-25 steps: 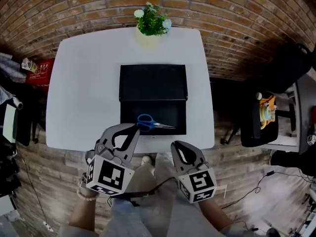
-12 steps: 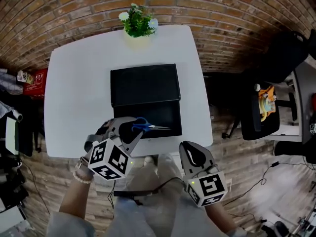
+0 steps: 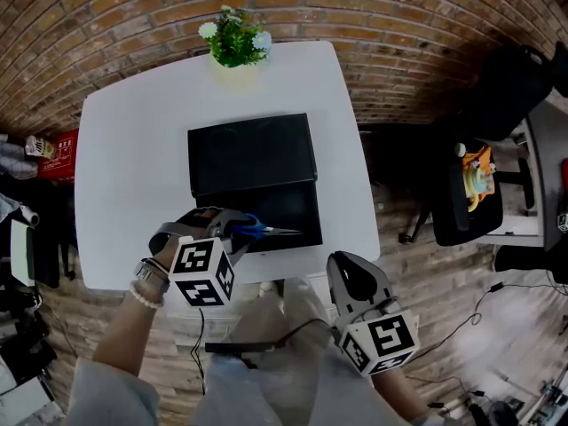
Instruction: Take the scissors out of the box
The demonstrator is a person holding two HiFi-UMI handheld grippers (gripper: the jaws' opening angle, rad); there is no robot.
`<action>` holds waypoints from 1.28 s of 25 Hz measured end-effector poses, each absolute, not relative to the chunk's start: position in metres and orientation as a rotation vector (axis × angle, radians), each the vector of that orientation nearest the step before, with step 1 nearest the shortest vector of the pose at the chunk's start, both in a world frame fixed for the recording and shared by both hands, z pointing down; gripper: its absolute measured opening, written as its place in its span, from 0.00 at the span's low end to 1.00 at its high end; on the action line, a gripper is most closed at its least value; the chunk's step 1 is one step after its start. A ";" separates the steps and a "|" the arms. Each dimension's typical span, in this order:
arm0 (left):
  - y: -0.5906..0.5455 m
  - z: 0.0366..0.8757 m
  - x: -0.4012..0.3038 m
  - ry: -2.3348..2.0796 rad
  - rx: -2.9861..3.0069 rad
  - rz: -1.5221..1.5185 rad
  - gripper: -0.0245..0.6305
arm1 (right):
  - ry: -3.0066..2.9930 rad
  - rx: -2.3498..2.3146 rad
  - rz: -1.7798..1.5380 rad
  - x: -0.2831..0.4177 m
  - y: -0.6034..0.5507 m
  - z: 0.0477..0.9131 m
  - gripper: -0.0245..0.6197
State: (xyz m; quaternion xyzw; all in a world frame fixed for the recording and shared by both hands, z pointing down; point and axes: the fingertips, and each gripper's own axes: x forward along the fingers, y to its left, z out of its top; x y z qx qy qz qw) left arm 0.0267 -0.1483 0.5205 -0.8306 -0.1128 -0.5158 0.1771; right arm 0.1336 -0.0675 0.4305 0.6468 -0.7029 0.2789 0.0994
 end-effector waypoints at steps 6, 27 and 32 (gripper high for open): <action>-0.147 0.539 0.028 -0.417 -2.285 -1.552 0.28 | -2.063 1.938 0.841 0.141 -0.067 0.431 0.12; -0.148 0.565 0.026 -0.541 -2.205 -1.700 0.23 | -2.060 1.990 0.846 0.157 -0.070 0.428 0.12; -0.148 0.565 0.027 -0.546 -2.204 -1.708 0.23 | -2.062 1.987 0.848 0.156 -0.072 0.428 0.12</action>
